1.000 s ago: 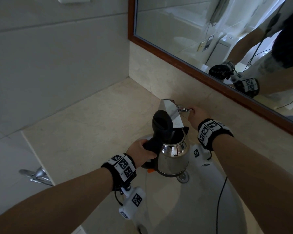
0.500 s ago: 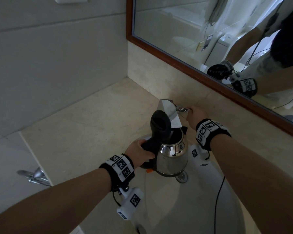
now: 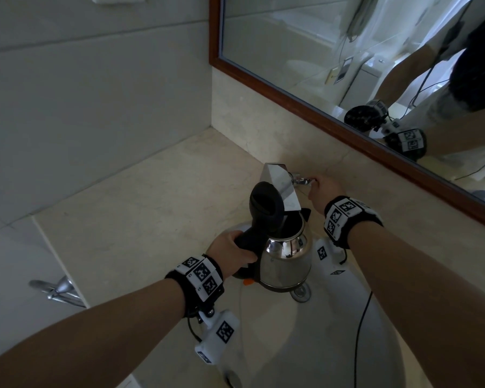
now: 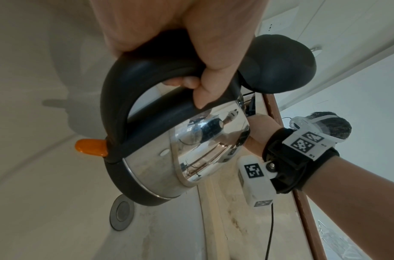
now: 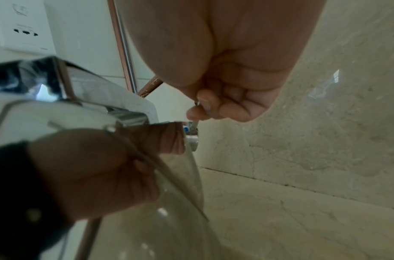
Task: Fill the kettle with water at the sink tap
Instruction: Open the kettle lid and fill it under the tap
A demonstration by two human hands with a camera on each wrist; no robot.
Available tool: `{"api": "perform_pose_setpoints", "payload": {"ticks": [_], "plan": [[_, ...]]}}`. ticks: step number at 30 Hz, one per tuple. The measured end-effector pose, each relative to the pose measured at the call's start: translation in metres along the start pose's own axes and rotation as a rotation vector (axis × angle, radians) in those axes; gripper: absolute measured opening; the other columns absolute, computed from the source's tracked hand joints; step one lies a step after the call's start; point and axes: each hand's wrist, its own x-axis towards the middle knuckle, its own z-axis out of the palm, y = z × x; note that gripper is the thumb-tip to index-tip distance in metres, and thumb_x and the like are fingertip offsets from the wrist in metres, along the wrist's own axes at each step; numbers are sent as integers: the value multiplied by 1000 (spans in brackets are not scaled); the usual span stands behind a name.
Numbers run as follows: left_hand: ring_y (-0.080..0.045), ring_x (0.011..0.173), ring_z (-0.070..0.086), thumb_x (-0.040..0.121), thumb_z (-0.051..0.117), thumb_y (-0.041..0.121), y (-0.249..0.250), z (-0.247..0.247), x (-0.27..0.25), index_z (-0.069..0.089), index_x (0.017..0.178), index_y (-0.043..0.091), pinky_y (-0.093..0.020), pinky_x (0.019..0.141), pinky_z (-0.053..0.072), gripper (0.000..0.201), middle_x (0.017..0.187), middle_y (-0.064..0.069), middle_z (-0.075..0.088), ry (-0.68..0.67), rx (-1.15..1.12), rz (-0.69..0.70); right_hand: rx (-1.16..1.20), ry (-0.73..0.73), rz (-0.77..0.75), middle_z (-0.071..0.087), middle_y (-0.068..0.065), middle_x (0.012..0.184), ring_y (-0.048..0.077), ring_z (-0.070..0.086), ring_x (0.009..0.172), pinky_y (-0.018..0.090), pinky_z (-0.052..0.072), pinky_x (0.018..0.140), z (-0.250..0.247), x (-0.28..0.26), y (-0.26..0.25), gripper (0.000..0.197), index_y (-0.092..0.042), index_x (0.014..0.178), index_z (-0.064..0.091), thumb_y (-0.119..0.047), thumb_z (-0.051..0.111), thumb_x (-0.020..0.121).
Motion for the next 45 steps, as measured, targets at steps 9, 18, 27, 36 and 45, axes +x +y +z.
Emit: {"api": "perform_pose_setpoints", "payload": {"ticks": [9, 18, 27, 36, 45], "plan": [[-31, 92, 69, 66, 72, 7, 3, 0, -1, 62, 77, 29, -49, 87, 57, 27, 91, -10, 72, -3, 21, 7, 4, -7, 2, 65, 21, 119, 38, 59, 108, 42, 49, 95, 0, 1, 0, 37, -7, 126, 57, -16, 32, 100], [-33, 92, 70, 65, 71, 4, 5, 0, -2, 63, 78, 25, -50, 84, 59, 26, 92, -15, 72, -3, 2, 14, -4, -7, -4, 63, 22, 122, 39, 58, 111, 41, 47, 94, -1, 1, 0, 36, -5, 127, 55, -15, 32, 101], [-35, 92, 69, 67, 70, 2, 6, 0, -2, 64, 81, 23, -51, 84, 58, 26, 92, -16, 72, -7, -2, -8, -3, -10, 9, 65, 21, 119, 39, 59, 109, 43, 49, 95, -1, 1, -1, 37, -7, 127, 55, -16, 31, 100], [-31, 92, 69, 68, 70, 3, 5, -1, -3, 63, 83, 22, -48, 87, 58, 26, 93, -13, 71, 3, 14, 4, -11, -11, 5, 65, 22, 119, 39, 59, 109, 41, 48, 94, -1, 1, -1, 36, -7, 127, 56, -15, 32, 100], [-28, 84, 66, 71, 69, 2, 3, -1, -3, 59, 76, 26, -43, 82, 58, 26, 87, -9, 68, 0, 43, 4, -19, -2, -1, 65, 21, 119, 38, 59, 109, 40, 47, 93, -2, -1, -1, 35, -7, 126, 56, -14, 33, 100]]}}
